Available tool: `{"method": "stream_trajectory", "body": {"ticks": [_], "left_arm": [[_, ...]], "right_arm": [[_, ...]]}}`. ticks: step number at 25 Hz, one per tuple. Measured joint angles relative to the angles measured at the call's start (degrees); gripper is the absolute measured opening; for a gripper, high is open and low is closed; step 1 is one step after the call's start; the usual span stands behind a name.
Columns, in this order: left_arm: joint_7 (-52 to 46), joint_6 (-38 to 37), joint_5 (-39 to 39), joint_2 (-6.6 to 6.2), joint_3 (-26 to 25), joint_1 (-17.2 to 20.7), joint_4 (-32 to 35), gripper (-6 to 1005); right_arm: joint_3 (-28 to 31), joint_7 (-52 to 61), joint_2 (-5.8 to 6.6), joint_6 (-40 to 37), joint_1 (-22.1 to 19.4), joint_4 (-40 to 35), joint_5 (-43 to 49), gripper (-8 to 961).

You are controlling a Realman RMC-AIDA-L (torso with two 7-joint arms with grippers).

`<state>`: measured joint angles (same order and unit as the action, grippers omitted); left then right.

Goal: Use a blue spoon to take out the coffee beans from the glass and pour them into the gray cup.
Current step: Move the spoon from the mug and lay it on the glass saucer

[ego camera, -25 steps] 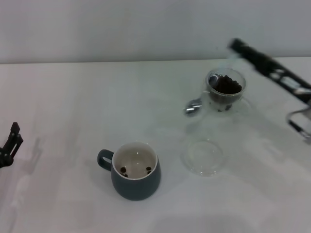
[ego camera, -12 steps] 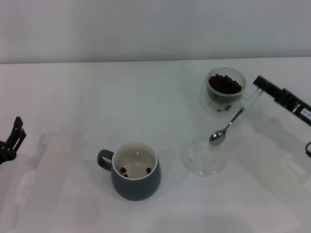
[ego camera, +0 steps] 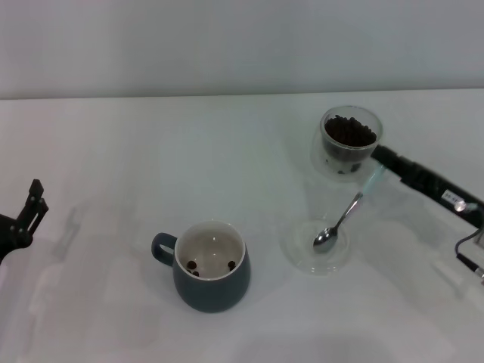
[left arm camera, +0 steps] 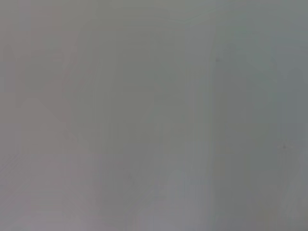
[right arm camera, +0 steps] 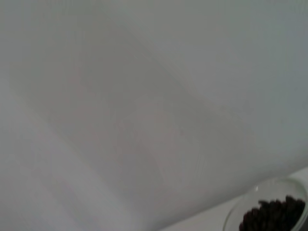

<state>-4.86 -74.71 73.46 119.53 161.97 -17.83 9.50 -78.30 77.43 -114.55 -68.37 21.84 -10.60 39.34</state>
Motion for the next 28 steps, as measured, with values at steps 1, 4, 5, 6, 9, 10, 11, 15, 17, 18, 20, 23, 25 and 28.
{"method": "stream_trajectory", "body": {"ticks": [1,4,5,6,9,10,11,15,17,18,20,23,25,28], "left_arm": [[0.00,0.00,0.00,0.00,0.01,-0.01,0.04,824],[0.07,0.00,0.00,0.01,0.02,-0.06,0.37,824],[0.15,0.00,0.00,0.01,0.02,-0.11,0.54,825],[0.19,0.00,0.00,0.01,0.01,-0.15,0.62,825],[0.20,0.00,0.05,0.01,-0.05,-0.19,0.62,825],[0.20,0.00,0.12,0.00,-0.10,-0.19,0.62,825],[0.19,0.00,0.13,0.00,-0.15,-0.19,0.62,825],[0.10,0.00,0.14,0.00,-0.26,-0.19,0.64,824],[0.08,0.00,0.13,0.00,-0.34,-0.24,0.71,824],[0.04,0.00,0.11,0.00,-0.40,-0.27,0.75,824],[0.02,0.00,0.10,0.00,-0.42,-0.28,0.89,824],[0.11,0.00,0.16,0.00,-0.43,-0.28,1.18,824],[0.13,0.00,0.18,0.00,-0.42,-0.25,1.24,825],[0.10,0.00,0.26,-0.01,-0.43,0.04,1.24,825]], "right_arm": [[-0.05,0.00,-0.15,0.38,0.08,-0.01,0.56,159],[-0.42,0.18,-0.42,1.66,0.37,0.01,1.83,159],[-0.55,0.33,-0.46,1.78,0.38,0.02,1.89,159],[-0.66,0.47,-0.51,1.90,0.39,0.04,1.93,159],[-0.93,0.69,-0.66,1.98,0.39,0.09,1.95,159],[-1.22,0.76,-0.67,2.15,0.41,0.15,1.95,159],[-1.54,0.87,-0.69,2.37,0.45,0.24,1.95,159],[-2.25,1.53,-0.68,3.61,0.72,0.52,2.00,160],[-2.29,1.58,-0.68,3.92,0.85,0.54,2.01,160],[-2.31,1.58,-0.68,4.17,0.89,0.54,2.01,160],[-2.35,1.58,-0.67,4.61,0.97,0.53,2.01,184],[-2.35,1.58,-0.67,4.83,1.02,0.44,2.01,257],[-2.25,1.58,-0.67,4.84,1.02,0.31,1.93,305],[-1.32,1.56,-0.37,5.35,0.91,0.07,1.49,453]]}}
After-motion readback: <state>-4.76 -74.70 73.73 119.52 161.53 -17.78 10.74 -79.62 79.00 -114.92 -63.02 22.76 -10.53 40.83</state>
